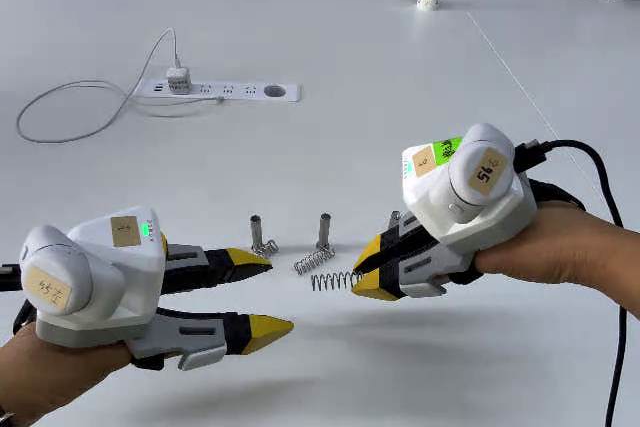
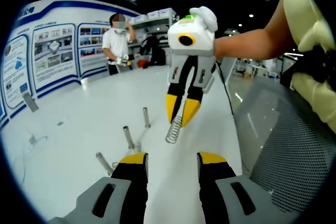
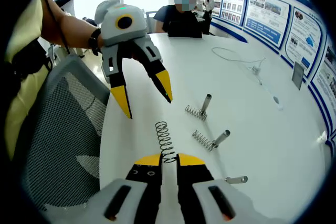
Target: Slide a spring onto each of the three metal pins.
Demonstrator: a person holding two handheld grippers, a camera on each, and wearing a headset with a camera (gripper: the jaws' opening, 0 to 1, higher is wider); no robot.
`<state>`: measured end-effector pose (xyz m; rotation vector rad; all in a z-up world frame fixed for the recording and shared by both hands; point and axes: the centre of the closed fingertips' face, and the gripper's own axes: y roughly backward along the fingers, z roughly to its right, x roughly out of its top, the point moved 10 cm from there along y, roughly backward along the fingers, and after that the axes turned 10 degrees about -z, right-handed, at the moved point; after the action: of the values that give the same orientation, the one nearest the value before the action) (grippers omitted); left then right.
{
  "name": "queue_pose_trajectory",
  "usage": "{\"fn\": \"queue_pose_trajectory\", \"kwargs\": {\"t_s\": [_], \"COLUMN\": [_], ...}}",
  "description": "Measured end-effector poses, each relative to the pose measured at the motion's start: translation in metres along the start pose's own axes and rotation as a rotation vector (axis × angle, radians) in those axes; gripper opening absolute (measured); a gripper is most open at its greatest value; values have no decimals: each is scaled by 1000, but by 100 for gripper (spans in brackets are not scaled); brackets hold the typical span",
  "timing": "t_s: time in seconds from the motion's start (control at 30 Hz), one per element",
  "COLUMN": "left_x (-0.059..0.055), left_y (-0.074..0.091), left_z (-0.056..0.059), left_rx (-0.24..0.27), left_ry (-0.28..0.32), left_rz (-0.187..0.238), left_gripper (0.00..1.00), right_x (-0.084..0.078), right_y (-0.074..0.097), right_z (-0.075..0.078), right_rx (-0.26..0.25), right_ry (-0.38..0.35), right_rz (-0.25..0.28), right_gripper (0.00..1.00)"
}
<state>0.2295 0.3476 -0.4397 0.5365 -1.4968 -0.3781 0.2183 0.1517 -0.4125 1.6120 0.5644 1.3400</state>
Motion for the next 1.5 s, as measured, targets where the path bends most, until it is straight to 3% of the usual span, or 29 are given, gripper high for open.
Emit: {"fn": "queue_pose_trajectory", "kwargs": {"t_s": [0.4, 0.87, 1.1, 1.5], "left_x": [5, 5, 5, 7], "left_y": [-12, -18, -17, -17], "left_z": [5, 8, 8, 7], "left_rx": [-33, -31, -26, -24], "left_ry": [-19, -65, -71, -76], "left_rz": [-16, -36, -40, -35], "left_gripper": [30, 12, 12, 11], "right_x": [12, 18, 25, 44], "right_y": [-5, -6, 0, 17], "right_z": [-7, -14, -17, -23], "right_rx": [26, 29, 15, 5], "right_ry": [58, 94, 113, 134], "right_rz": [-15, -51, -67, -26], "right_gripper": [11, 11, 11, 11]}}
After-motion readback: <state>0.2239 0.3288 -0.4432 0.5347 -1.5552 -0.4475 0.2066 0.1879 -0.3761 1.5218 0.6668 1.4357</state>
